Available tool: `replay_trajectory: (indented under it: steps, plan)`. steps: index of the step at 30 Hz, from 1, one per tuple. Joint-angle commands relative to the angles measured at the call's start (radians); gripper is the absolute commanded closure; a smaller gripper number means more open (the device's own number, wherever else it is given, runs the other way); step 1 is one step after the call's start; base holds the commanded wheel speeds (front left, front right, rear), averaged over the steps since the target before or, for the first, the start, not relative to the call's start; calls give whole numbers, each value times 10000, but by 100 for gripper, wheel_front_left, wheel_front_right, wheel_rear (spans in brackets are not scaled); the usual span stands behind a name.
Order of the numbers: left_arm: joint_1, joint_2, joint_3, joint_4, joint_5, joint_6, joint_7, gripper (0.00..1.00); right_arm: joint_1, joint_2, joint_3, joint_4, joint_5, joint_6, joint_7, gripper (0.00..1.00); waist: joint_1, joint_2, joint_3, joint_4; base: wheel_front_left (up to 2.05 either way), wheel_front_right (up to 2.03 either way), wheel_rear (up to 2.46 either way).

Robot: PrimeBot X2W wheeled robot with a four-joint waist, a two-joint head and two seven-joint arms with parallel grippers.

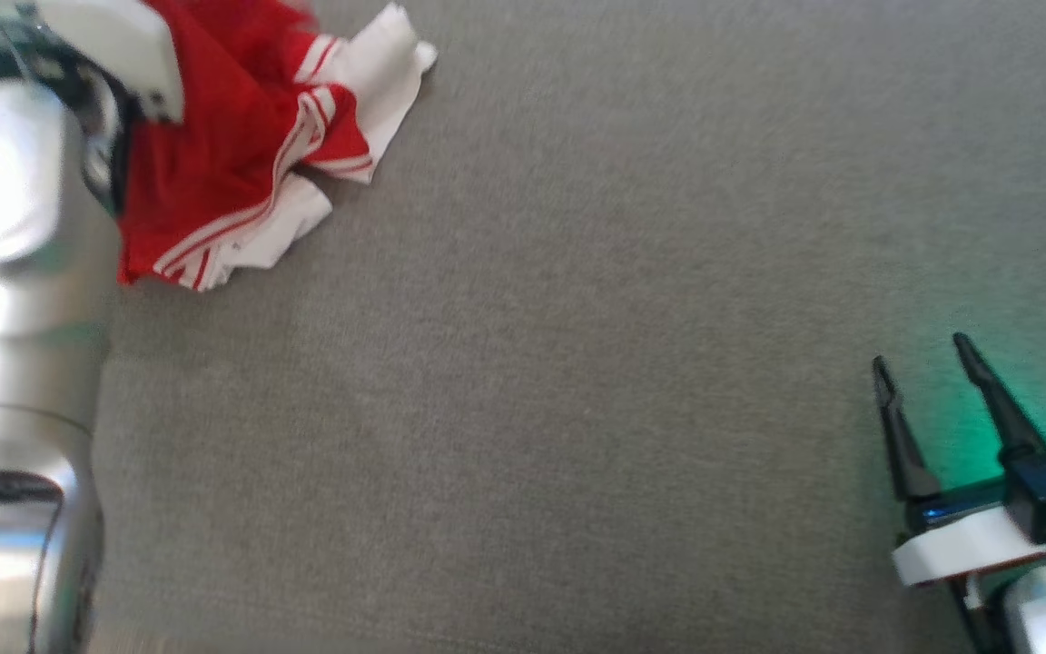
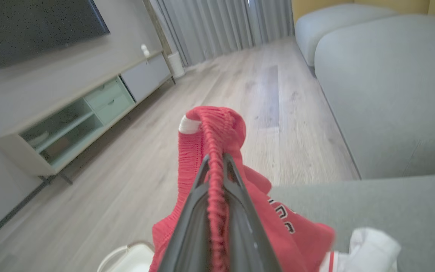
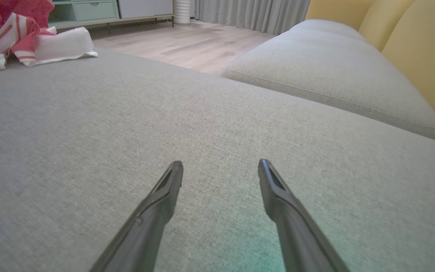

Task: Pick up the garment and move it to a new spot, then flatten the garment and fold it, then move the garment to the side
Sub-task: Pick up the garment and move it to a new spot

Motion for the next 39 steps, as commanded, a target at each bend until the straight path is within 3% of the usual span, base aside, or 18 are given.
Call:
replay_trajectory:
  steps: [1,10,18,22,26,31,36,37,38,39]
  plan:
    - [-677,586,52,-589,118,-92,-90,100,-177,37,221,-167,-3,65,-24,0,1,0,-742,-406,0,0,0]
    - [-1416,370,-910,-2424,109,-1232,409,100,-219,1302,449,186,-109,65,-24,0,1,0,-2361,-2176,0,0,0]
    - [-1047,-430,-1713,-3299,-745,-1475,427,100,-220,1767,610,-216,-78,65,-24,0,1,0,-2857,-4103,0,0,0]
    - [-210,-1082,-2608,-3399,-2047,-1500,-11,100,-275,1838,704,-474,-9,65,-24,0,1,0,-2828,-4742,0,0,0]
    - [1030,-1270,-3985,-3345,-2957,-1504,-950,100,-280,1868,651,-614,45,65,-24,0,1,0,-2737,-5089,0,0,0]
    - [3829,-1494,-5930,-2523,-2816,-1503,-2591,100,-216,1887,489,-748,98,65,-24,0,1,0,-2542,-5129,0,0,0]
    - [5548,-1528,-7319,-2661,-2941,-1449,-2901,100,-111,1890,202,-752,71,65,-24,0,1,0,-2459,-4783,0,0,0]
    - [5857,-1530,-7584,-2778,-3038,-1334,-2928,71,-71,1890,157,-733,54,65,-24,0,1,0,-2478,-4666,0,0,0]
    - [6096,-1530,-7806,-2901,-3115,-1188,-2946,0,-30,1890,116,-719,32,65,-24,0,1,0,-2508,-4540,0,0,0]
    - [6306,-1531,-7927,-3056,-3247,-986,-2958,0,17,1890,70,-715,5,65,-24,0,1,0,-2553,-4397,0,0,0]
